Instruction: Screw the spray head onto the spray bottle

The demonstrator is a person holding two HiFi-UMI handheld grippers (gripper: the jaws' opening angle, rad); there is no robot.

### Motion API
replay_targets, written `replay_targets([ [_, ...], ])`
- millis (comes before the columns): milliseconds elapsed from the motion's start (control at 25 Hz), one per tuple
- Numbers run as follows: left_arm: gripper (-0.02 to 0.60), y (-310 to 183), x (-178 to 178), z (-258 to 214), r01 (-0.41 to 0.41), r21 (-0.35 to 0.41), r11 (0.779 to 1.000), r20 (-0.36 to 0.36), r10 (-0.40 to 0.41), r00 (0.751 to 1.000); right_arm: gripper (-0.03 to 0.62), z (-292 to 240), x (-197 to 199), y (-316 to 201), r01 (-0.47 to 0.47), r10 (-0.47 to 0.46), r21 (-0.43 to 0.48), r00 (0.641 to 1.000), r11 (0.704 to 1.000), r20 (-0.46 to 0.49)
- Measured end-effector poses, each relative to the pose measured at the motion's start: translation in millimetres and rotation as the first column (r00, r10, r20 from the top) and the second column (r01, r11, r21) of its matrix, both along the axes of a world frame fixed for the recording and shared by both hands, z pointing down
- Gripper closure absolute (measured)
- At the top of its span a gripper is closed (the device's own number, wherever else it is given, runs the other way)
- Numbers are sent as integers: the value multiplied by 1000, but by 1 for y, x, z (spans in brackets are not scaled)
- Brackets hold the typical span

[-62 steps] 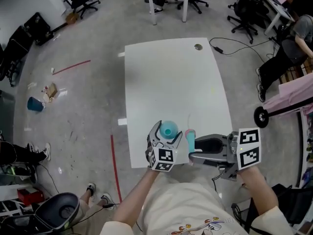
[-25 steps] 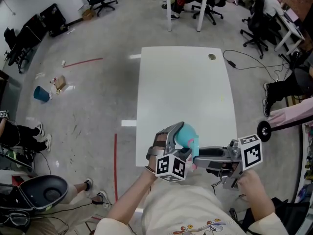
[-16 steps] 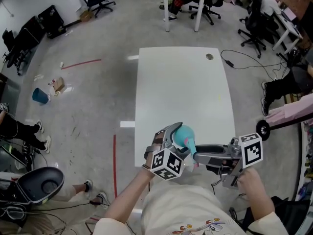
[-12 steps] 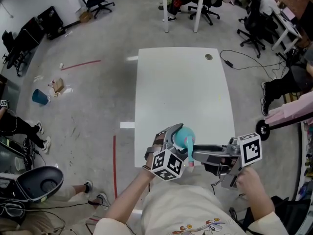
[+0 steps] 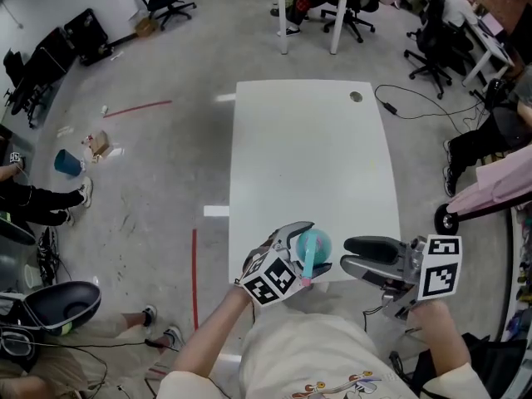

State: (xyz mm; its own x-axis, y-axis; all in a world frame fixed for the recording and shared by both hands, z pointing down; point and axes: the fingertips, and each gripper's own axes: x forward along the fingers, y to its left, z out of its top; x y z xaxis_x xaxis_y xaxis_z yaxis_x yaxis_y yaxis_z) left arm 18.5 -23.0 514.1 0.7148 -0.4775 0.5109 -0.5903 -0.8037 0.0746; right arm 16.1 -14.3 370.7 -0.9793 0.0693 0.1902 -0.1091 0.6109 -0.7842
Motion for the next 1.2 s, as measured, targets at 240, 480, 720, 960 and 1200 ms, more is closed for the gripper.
replay_targets([
  [240,170,54,20,-33,-364,-124,923,-143,346,927,421,-11,-10,40,428,-278,785,901,448,-333],
  [480,170,90,35,-79,-576,-129,807,-120,564,817,421,-33,-15,55,514,-524,697,820,500,-229],
  [720,169,101,43,-77,-633,-158,758,-55,633,772,421,-39,-13,72,602,-647,656,730,456,-221],
  [960,169,105,40,-71,-638,-176,749,-11,647,763,459,-39,-10,80,647,-686,615,692,452,-224],
  [1200,170,108,44,-66,-661,-199,724,10,676,737,459,-32,-1,83,680,-702,607,661,411,-266],
])
